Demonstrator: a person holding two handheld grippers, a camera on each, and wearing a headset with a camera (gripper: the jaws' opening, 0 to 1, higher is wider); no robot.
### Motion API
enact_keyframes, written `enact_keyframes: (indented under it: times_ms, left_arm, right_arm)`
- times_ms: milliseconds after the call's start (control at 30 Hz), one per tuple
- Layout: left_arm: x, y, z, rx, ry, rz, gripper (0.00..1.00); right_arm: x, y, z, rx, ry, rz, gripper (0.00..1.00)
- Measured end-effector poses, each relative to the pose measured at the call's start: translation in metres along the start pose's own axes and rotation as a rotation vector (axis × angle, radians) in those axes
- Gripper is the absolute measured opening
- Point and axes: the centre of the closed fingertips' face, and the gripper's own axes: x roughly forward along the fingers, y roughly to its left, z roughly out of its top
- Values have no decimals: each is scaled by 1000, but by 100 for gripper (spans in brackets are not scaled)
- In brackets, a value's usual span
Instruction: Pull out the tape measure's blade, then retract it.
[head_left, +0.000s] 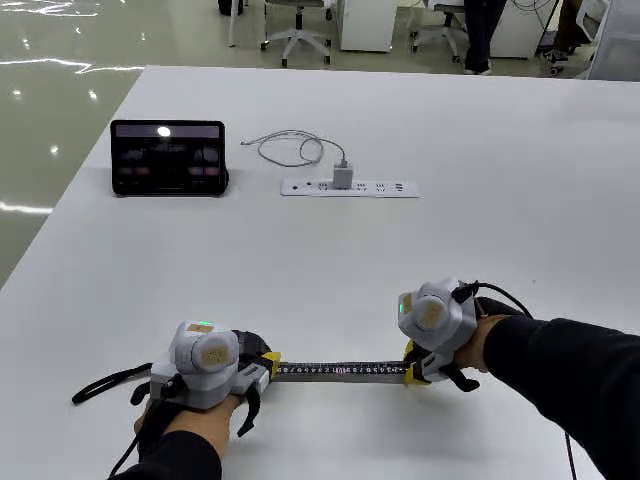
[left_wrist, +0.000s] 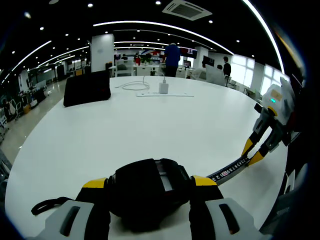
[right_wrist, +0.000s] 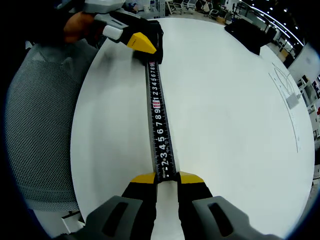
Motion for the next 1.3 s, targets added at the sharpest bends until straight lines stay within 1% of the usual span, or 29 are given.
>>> enact_keyframes:
  times_ms: [633, 967, 1300]
  left_arm:
    - [-1, 0, 0, -1, 1, 0, 60]
    - [0, 0, 0, -1, 1, 0, 60]
    - [0, 0, 0, -1, 1, 0, 60]
  right_arm:
    - [6, 2, 15, -2, -20, 0, 11]
    - [9, 4, 27, 2, -49, 3, 11]
    - [11, 5, 35, 6, -58, 4, 11]
